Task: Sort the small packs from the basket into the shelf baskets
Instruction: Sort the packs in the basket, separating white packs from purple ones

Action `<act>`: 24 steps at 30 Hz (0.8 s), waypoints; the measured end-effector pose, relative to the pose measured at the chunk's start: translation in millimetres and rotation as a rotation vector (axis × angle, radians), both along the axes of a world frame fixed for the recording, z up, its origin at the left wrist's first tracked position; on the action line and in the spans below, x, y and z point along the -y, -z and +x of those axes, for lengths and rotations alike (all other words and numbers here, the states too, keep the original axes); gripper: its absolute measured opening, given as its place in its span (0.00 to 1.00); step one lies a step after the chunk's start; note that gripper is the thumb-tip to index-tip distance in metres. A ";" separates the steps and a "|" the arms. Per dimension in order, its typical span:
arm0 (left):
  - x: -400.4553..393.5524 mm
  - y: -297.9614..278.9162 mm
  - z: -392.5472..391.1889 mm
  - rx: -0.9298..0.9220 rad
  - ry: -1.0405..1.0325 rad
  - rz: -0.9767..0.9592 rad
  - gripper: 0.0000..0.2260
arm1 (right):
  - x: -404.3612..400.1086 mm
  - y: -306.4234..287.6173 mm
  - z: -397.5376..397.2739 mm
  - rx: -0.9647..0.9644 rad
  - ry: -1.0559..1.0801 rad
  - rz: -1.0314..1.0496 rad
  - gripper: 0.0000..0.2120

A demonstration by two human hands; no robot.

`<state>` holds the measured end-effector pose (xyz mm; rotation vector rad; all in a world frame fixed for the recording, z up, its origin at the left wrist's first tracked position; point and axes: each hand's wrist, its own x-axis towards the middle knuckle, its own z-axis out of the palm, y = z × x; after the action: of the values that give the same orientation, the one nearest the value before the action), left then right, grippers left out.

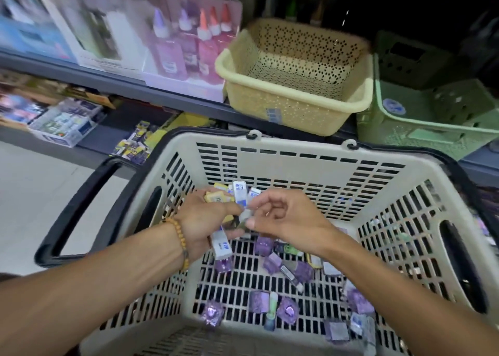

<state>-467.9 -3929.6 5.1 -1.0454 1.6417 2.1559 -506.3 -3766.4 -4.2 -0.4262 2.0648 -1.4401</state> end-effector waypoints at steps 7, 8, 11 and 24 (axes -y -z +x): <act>0.9 10.3 1.6 0.015 0.006 0.019 0.13 | -4.5 8.8 -4.5 -0.007 -0.026 0.040 0.01; 3.3 11.6 1.6 0.007 0.019 -0.013 0.13 | -10.0 9.4 -9.4 0.046 0.019 0.052 0.02; 11.0 14.5 2.1 -0.010 0.068 -0.088 0.14 | -25.0 14.8 -30.0 0.121 0.186 0.159 0.03; 4.7 11.4 2.4 -0.022 0.270 -0.117 0.14 | -2.3 11.7 -27.6 0.174 0.080 0.098 0.07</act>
<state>-465.5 -3934.3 -6.3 -0.7781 1.8206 1.9247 -534.0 -3764.2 -15.9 -0.1739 2.0211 -1.3635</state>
